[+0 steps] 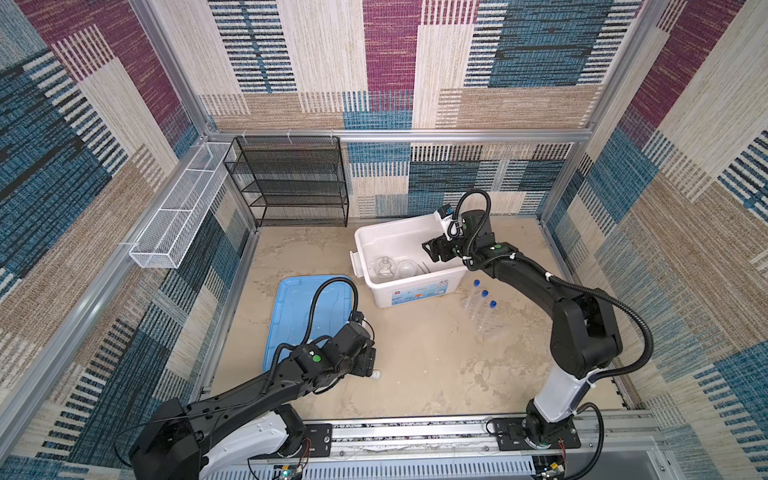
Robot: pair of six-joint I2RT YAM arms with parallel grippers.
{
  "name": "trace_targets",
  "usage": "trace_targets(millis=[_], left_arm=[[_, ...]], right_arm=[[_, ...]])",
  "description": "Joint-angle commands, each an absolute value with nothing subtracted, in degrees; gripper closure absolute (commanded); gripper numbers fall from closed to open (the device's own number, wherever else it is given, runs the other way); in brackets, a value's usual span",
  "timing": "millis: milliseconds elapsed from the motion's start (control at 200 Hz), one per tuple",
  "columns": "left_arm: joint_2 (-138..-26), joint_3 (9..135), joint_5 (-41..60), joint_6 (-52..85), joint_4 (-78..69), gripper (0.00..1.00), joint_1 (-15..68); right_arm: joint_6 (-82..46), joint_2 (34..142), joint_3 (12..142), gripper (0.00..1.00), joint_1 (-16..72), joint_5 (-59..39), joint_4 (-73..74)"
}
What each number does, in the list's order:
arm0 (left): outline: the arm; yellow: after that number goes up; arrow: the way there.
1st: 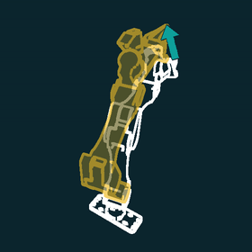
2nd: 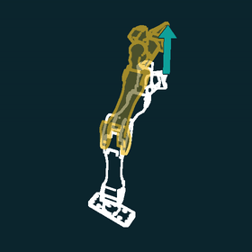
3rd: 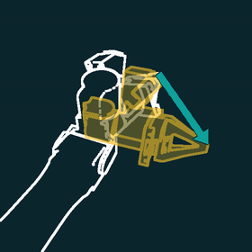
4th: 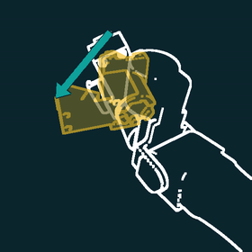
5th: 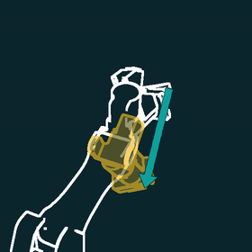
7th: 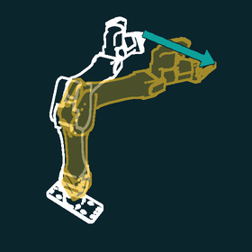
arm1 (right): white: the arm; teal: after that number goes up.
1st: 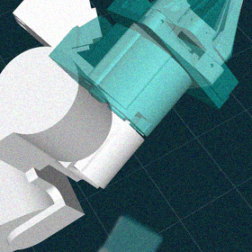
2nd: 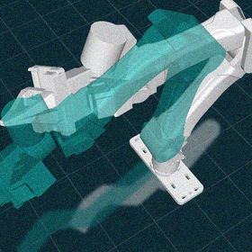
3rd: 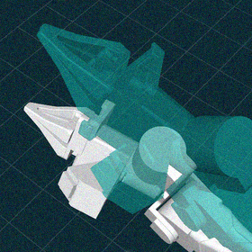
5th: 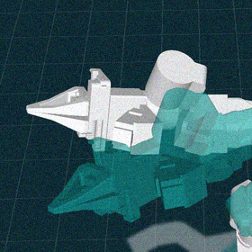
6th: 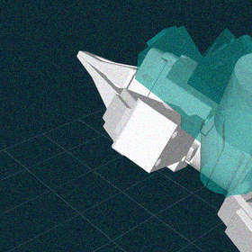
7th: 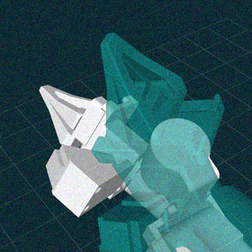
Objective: Organize the chemistry lab equipment
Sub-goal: 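Lower the tweezers into the bin and open the right gripper, then move the right gripper down to the white porcelain pestle near the robot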
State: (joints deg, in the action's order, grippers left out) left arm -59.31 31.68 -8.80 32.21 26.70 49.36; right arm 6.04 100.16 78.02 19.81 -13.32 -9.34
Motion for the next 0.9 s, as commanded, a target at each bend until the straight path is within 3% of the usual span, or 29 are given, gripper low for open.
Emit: trace_targets(millis=[0,165,376,536,716,896], left_arm=[[-60.0,31.4,-7.8,35.1,28.7,0.29,50.9],[-58.0,31.1,-10.9,39.8,31.5,0.31,52.0],[-45.4,27.9,-17.5,44.7,30.8,0.15,51.9],[-38.9,27.5,-25.9,46.7,35.7,0.01,51.6],[-31.9,26.8,-33.6,48.1,39.9,0.01,48.8],[-26.3,24.7,-31.5,46.8,39.8,0.01,41.1]], right_arm=[[5.0,97.8,76.8,0.09,19.8,-13.6,-5.1],[5.8,94.5,74.0,0.10,19.8,-17.2,-4.3],[5.6,87.6,67.6,0.16,21.9,-22.0,-2.8],[7.9,83.0,62.4,0.17,30.4,-17.1,-3.0],[9.3,80.2,56.3,0.19,39.7,-17.6,-1.4],[10.4,82.3,51.1,0.23,49.4,-20.3,3.2]])
